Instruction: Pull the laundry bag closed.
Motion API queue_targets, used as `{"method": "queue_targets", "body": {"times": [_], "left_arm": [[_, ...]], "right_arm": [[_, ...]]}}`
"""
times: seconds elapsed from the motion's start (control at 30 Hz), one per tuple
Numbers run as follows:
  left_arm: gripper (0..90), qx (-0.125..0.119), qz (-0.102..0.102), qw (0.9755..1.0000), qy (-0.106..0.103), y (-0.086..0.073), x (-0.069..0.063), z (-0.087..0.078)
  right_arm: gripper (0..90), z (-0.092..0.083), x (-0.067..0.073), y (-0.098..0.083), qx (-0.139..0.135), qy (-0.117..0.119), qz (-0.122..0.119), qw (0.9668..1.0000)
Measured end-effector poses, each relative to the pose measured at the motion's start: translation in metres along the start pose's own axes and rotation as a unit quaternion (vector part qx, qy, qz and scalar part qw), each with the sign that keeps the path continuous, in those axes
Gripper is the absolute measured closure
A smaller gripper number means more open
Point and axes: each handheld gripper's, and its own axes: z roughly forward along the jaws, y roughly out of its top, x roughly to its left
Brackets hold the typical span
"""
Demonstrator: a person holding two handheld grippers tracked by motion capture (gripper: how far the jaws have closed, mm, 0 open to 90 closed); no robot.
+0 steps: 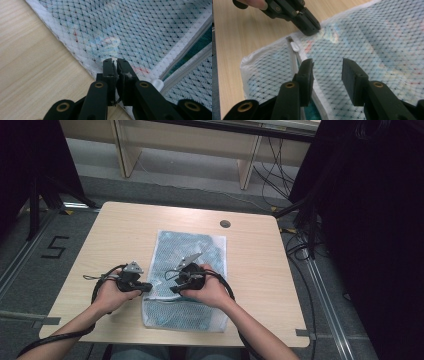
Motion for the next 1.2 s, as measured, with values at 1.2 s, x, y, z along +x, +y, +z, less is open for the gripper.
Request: {"method": "queue_targets", "body": {"times": [1.2], "left_arm": [[86.1,-0.004,0.000,1.0000,0.002,-0.001,-0.001,0.000]], "right_arm": [[63.2,0.052,0.026,0.019,0.023,0.054,-0.027,0.9979]]}}
